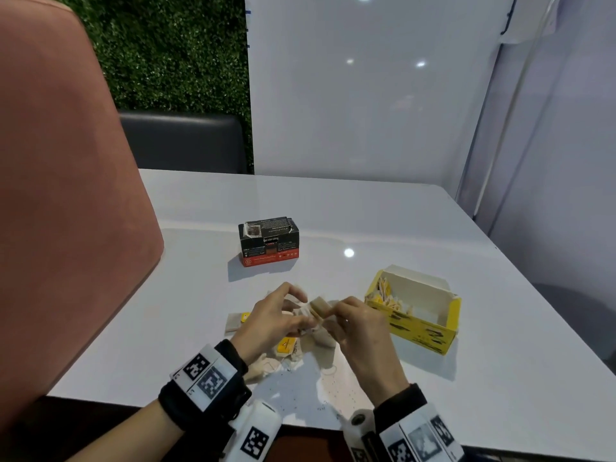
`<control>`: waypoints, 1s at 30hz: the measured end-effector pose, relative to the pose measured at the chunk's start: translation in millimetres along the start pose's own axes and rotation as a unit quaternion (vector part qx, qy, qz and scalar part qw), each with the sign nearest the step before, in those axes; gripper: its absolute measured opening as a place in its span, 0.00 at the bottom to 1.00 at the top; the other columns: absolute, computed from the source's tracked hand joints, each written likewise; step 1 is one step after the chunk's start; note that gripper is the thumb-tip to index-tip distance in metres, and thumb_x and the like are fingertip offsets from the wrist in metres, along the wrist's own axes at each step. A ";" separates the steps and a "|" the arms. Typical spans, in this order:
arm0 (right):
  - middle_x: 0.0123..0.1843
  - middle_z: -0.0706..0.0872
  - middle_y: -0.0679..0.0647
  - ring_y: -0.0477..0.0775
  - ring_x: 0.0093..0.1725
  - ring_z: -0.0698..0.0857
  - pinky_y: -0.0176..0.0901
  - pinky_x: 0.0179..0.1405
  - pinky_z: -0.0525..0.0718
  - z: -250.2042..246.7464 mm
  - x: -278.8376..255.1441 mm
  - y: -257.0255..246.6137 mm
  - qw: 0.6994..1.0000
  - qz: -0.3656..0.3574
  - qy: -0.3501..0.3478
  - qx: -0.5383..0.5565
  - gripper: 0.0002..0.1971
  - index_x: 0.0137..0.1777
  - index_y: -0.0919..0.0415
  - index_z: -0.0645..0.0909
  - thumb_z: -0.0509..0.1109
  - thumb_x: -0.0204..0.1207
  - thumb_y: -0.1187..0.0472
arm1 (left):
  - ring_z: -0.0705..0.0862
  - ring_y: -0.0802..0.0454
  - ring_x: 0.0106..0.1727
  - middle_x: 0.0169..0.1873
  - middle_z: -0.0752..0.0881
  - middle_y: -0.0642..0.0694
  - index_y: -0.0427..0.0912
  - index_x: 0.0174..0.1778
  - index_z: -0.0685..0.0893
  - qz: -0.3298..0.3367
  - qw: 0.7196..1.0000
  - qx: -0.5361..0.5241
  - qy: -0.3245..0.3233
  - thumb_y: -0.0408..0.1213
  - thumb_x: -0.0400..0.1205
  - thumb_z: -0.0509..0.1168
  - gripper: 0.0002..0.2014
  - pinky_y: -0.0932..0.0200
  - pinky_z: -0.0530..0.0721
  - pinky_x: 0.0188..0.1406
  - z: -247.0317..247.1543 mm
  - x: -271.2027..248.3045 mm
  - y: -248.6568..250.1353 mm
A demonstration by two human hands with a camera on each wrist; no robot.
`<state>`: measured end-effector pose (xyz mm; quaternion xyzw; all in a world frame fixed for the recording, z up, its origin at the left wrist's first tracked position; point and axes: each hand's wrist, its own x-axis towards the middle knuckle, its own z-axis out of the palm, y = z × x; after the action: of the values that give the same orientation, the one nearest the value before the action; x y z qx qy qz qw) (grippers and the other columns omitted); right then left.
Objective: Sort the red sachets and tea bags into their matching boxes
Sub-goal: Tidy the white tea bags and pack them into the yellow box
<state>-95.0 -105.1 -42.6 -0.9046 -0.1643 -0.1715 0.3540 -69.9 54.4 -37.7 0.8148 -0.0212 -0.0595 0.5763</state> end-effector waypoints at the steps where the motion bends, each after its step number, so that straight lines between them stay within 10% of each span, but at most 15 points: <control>1: 0.44 0.83 0.53 0.52 0.41 0.80 0.46 0.40 0.80 1.4 -0.7 -2.1 1.000 0.000 -0.007 -0.014 0.05 0.45 0.61 0.86 0.68 0.75 0.64 | 0.87 0.44 0.51 0.50 0.86 0.37 0.46 0.50 0.78 0.002 1.000 -0.004 0.000 0.33 0.72 0.75 0.15 0.51 0.89 0.50 0.6 -0.6 -0.4; 8: 0.45 0.78 0.52 0.47 0.44 0.68 0.34 0.33 0.66 4.4 -2.2 -18.1 0.996 -0.021 -0.054 -0.064 0.04 0.46 0.58 0.78 0.62 0.79 0.64 | 0.87 0.42 0.46 0.43 0.86 0.36 0.42 0.50 0.77 0.038 0.999 -0.032 0.002 0.32 0.77 0.71 0.10 0.45 0.88 0.53 7.2 -9.1 4.3; 13: 0.49 0.84 0.56 0.55 0.49 0.78 0.35 0.35 0.69 0.8 4.8 -19.3 0.995 0.010 -0.069 -0.064 0.06 0.50 0.60 0.79 0.61 0.79 0.64 | 0.87 0.47 0.45 0.41 0.86 0.42 0.42 0.44 0.81 0.025 0.999 -0.046 0.010 0.35 0.80 0.66 0.01 0.43 0.87 0.55 7.8 -9.5 6.6; 19: 0.43 0.88 0.50 0.36 0.35 0.79 0.20 0.34 0.75 -15.2 8.9 -13.9 0.994 0.054 -0.081 0.042 0.03 0.46 0.59 0.86 0.71 0.75 0.63 | 0.88 0.43 0.51 0.47 0.88 0.37 0.38 0.47 0.84 0.006 0.999 -0.047 0.013 0.50 0.70 0.75 0.20 0.47 0.88 0.53 4.5 -7.9 8.3; 25: 0.40 0.90 0.59 0.52 0.38 0.86 0.40 0.38 0.83 -23.7 6.3 10.9 0.947 0.159 -0.086 0.267 0.04 0.42 0.63 0.87 0.77 0.67 0.67 | 0.86 0.42 0.48 0.50 0.84 0.35 0.36 0.50 0.80 -0.010 0.999 -0.046 -0.014 0.34 0.74 0.72 0.12 0.50 0.87 0.51 -2.5 -7.4 5.3; 30: 0.41 0.91 0.58 0.61 0.47 0.87 0.53 0.50 0.84 -31.6 3.0 24.0 0.952 0.171 -0.071 0.243 0.03 0.40 0.62 0.89 0.78 0.66 0.65 | 0.84 0.46 0.45 0.49 0.82 0.38 0.36 0.52 0.76 -0.026 0.998 -0.036 -0.043 0.25 0.77 0.67 0.11 0.51 0.85 0.52 -6.1 -4.9 7.2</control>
<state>-88.4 -143.3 -33.6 -0.8155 -0.0684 0.0020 0.5748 -73.8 58.3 -28.6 0.7907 -0.0226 -0.1105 0.6017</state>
